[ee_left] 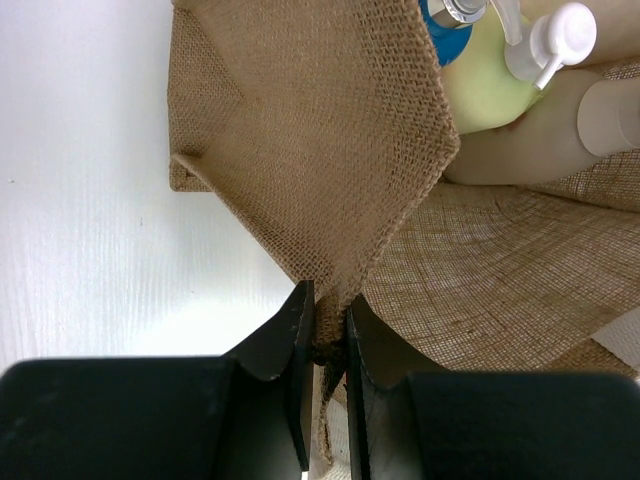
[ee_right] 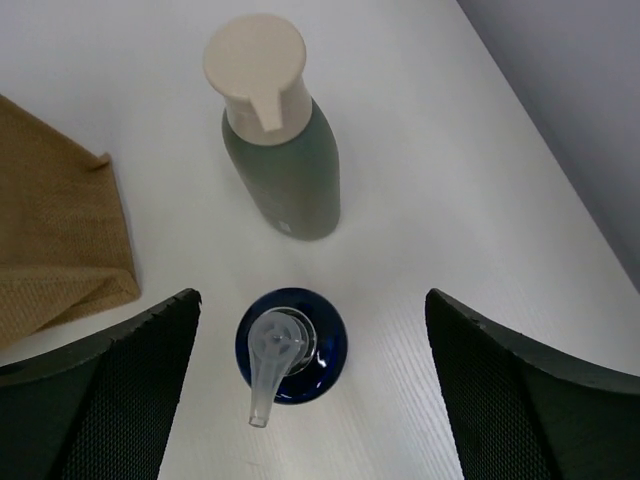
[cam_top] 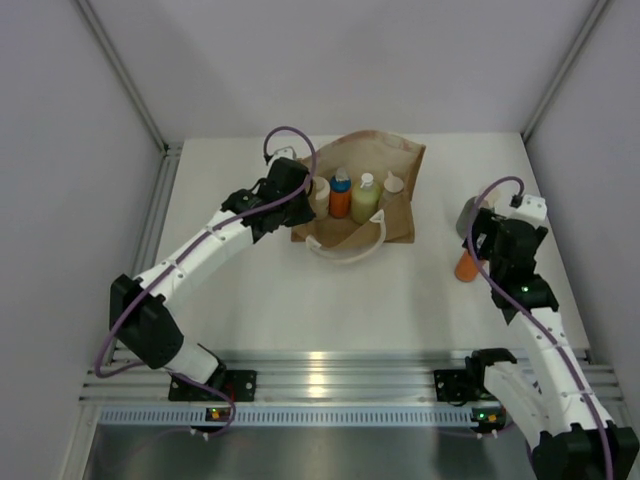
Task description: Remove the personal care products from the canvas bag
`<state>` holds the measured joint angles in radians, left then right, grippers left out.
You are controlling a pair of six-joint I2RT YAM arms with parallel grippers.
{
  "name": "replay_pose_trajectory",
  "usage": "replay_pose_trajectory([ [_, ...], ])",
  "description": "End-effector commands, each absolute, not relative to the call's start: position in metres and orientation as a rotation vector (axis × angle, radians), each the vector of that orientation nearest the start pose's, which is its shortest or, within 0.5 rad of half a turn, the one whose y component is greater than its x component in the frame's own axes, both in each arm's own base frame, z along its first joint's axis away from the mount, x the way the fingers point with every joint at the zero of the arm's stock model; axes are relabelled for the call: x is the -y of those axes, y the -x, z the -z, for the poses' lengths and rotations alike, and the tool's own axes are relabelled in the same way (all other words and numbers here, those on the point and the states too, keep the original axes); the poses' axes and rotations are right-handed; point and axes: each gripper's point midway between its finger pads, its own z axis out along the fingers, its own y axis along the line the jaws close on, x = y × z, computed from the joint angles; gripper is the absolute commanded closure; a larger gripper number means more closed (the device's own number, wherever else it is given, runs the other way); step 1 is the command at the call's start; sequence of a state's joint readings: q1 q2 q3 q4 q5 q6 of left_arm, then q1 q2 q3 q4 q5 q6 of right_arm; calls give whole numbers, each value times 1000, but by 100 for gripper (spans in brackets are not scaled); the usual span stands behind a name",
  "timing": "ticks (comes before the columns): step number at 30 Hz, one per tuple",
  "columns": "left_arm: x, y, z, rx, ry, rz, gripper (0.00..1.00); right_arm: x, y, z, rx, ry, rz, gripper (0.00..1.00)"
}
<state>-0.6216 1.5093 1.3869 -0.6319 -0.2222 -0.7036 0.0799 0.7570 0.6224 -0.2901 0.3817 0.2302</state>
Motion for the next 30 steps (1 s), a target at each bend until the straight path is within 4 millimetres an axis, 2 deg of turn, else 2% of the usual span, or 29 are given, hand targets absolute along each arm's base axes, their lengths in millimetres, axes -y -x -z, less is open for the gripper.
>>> replay_pose_trajectory([
  [1, 228, -331, -191, -2437, 164, 363, 100, 33, -288, -248, -1803, -376, 129, 8],
  [3, 228, -331, -191, -2434, 168, 361, 100, 23, -290, -264, -1790, -342, 66, 9],
  [4, 227, -332, -192, -2431, 179, 361, 100, 18, -294, -281, -1773, -337, 34, 11],
  [6, 227, -332, -192, -2429, 190, 360, 100, 9, -301, -281, -1827, -318, -6, 13],
  [7, 227, -332, -191, -2431, 195, 358, 100, 2, -304, -298, -1808, -303, -46, 16],
  [10, 225, -332, -193, -2423, 225, 360, 100, -42, -318, -320, -1816, -186, -241, 21],
  [11, 224, -331, -192, -2423, 236, 356, 100, -72, -319, -324, -1831, -94, -330, 23],
  [13, 222, -331, -194, -2410, 265, 355, 100, -105, -331, -334, -1848, 2, -376, 25],
  [14, 220, -331, -193, -2410, 276, 350, 100, -135, -328, -338, -1850, 84, -420, 25],
  [15, 218, -331, -194, -2400, 302, 345, 100, -154, -338, -328, -1891, 128, -433, 26],
  [16, 217, -331, -194, -2395, 316, 341, 100, -170, -341, -345, -1864, 171, -471, 28],
  [17, 216, -331, -195, -2392, 327, 340, 100, -191, -340, -346, -1873, 216, -506, 29],
  [18, 215, -330, -194, -2389, 350, 341, 100, -208, -353, -345, -1888, 239, -517, 29],
  [19, 213, -330, -194, -2384, 362, 334, 100, -227, -351, -344, -1891, 289, -537, 29],
  [20, 212, -330, -193, -2383, 380, 336, 100, -236, -356, -343, -1898, 306, -532, 30],
  [21, 211, -328, -191, -2382, 407, 339, 100, -249, -371, -339, -1913, 315, -515, 30],
  [23, 209, -327, -194, -2368, 442, 346, 100, -264, -381, -329, -1949, 340, -504, 30],
  [24, 208, -326, -193, -2368, 464, 349, 100, -276, -396, -319, -1971, 353, -494, 30],
  [26, 209, -326, -192, -2372, 474, 355, 100, -286, -408, -308, -2001, 380, -476, 32],
  [27, 210, -325, -191, -2374, 474, 357, 100, -295, -422, -299, -2020, 386, -456, 32],
  [30, 212, -325, -188, -2388, 476, 362, 100, -305, -446, -274, -2060, 422, -384, 32],
])
